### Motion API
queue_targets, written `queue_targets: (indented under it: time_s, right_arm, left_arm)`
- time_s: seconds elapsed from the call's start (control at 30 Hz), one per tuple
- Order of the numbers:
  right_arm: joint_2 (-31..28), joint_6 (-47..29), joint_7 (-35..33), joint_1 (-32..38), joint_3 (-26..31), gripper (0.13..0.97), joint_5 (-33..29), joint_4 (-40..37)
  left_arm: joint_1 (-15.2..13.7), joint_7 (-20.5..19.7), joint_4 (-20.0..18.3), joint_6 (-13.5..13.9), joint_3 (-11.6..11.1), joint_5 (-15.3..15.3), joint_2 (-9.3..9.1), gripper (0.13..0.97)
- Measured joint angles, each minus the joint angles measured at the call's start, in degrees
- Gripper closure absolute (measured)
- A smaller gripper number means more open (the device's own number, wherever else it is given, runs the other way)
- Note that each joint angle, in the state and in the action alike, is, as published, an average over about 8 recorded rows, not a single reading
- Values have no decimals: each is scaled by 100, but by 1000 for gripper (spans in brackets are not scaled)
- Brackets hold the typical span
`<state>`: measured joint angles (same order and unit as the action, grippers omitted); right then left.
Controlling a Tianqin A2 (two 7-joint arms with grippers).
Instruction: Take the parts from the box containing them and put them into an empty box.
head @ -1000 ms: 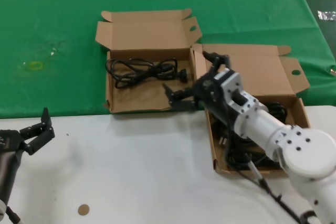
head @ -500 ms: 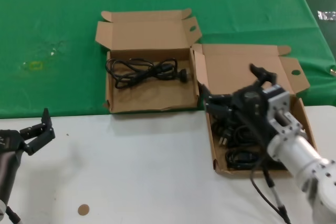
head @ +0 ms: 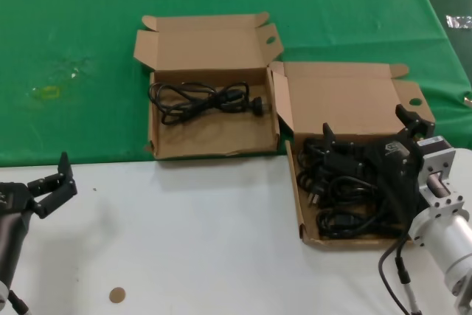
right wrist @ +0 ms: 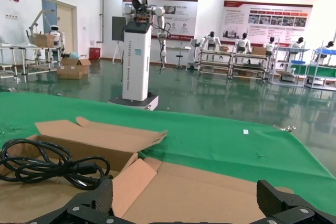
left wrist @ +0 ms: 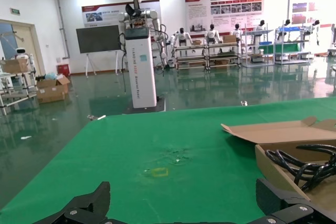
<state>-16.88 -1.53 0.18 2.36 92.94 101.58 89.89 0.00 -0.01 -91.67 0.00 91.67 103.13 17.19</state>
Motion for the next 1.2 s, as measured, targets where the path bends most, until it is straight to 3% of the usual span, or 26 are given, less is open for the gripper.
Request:
queue_targets:
  time_s: [1.2]
  right_arm:
    - [-1,3,0,-4,-2,129,3,3]
  left_arm:
    - [0,2,0,0,0,0,0,132]
